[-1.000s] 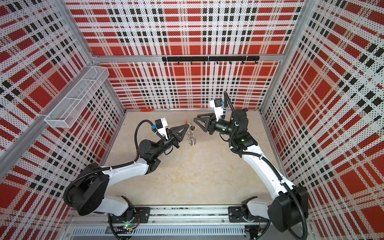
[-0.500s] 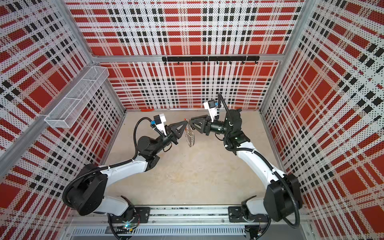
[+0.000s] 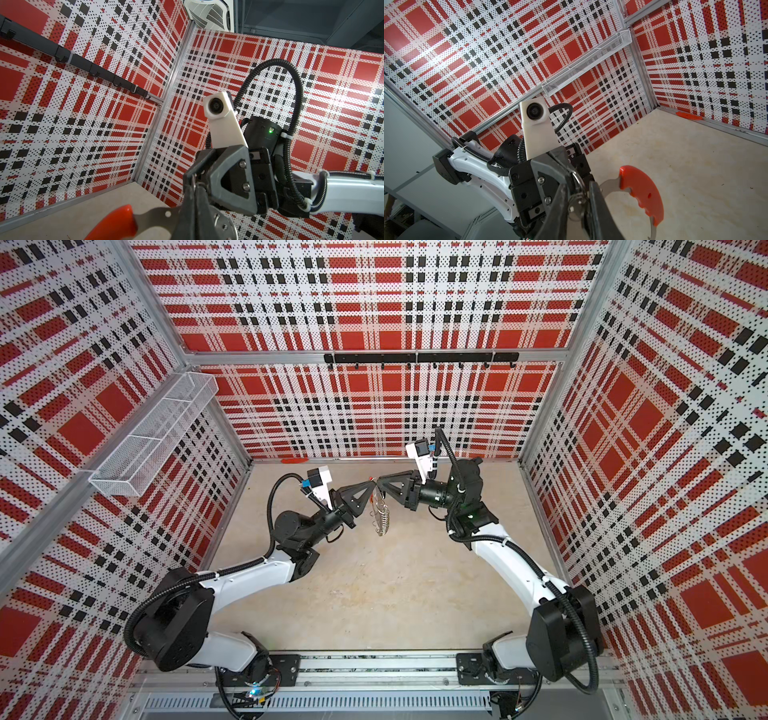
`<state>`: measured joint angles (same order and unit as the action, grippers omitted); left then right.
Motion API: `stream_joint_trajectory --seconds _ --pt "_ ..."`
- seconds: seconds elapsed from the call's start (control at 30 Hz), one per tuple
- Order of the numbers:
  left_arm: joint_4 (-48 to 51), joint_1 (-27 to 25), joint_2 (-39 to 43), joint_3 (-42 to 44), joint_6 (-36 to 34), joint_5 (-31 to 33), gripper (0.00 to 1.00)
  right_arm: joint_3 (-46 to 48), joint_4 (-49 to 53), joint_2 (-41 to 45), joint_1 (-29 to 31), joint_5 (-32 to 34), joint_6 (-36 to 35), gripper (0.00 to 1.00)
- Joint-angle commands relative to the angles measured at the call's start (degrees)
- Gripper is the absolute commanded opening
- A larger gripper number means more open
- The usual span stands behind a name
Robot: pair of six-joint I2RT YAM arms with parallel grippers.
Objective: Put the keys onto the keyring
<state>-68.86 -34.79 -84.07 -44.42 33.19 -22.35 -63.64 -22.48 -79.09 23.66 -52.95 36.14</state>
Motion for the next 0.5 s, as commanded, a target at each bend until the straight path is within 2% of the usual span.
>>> stream_joint_trajectory --seconds 0.0,0.13,0.3,0.47 --pt "-1.72 0.42 1.28 -1.97 0.12 -1.02 0.0 -0.17 -2.25 -0.51 0.76 -1.36 -0.11 0.15" --pt "-1.67 0.46 0.84 -2.36 0.56 -1.68 0.0 -0.44 -2.31 -0.79 0.89 -1.89 -0.26 0.11" --pt "-1.72 0.6 0.72 -2.59 0.74 -1.94 0.0 -0.65 -2.59 -0.87 0.87 -2.58 -0.56 0.0" --pt "-1.63 0.92 0.58 -2.78 1.08 -2.44 0.0 -1.23 -0.9 -0.81 0.98 -2.02 -2.14 0.0"
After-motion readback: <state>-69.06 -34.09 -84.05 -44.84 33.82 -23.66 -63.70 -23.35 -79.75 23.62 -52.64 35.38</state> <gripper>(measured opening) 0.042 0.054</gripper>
